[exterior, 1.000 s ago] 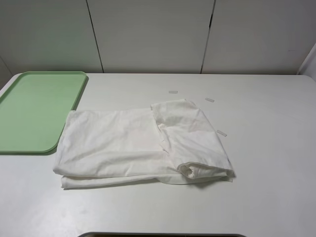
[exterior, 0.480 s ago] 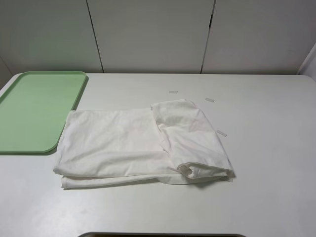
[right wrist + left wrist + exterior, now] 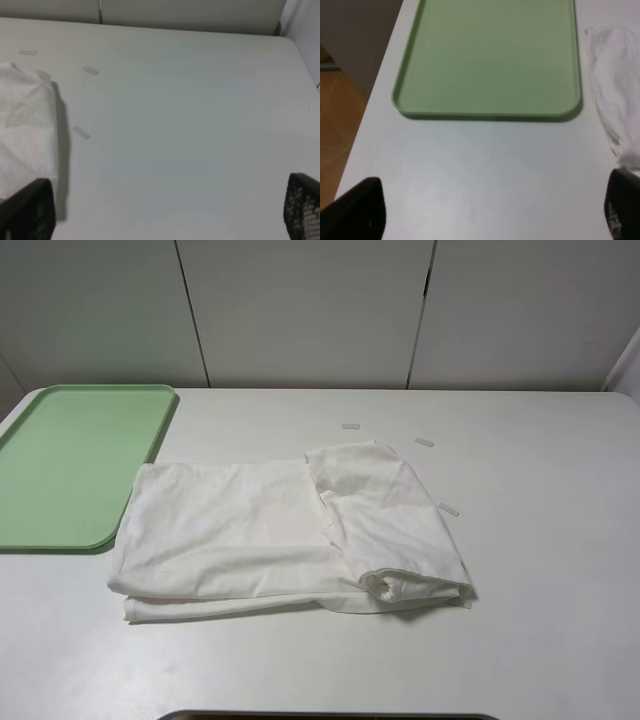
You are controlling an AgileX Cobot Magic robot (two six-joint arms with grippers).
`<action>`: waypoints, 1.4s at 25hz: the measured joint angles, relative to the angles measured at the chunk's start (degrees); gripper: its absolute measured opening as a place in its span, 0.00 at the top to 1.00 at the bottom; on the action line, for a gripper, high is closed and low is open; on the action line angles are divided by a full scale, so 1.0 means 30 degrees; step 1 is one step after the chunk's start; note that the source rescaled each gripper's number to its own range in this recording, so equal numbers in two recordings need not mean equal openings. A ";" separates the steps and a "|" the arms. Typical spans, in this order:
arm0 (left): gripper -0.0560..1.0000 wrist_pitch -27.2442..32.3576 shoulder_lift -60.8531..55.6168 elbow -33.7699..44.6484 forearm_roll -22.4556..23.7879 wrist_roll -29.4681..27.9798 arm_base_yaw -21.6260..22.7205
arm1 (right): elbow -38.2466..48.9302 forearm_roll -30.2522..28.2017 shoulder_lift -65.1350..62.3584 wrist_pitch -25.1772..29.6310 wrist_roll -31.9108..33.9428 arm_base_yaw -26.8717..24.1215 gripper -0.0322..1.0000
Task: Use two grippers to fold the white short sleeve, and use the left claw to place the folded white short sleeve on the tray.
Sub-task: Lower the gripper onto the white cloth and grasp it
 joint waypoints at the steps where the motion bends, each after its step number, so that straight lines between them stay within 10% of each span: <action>1: 0.13 0.0000 0.0000 0.0000 0.0000 0.0000 0.0000 | 0.0000 0.0000 0.0000 0.0000 0.0000 0.0000 0.00; 35: 0.13 0.0000 0.0000 0.0000 -0.0020 0.0000 0.0000 | 0.0000 0.0000 0.0000 0.0000 0.0000 0.0000 0.00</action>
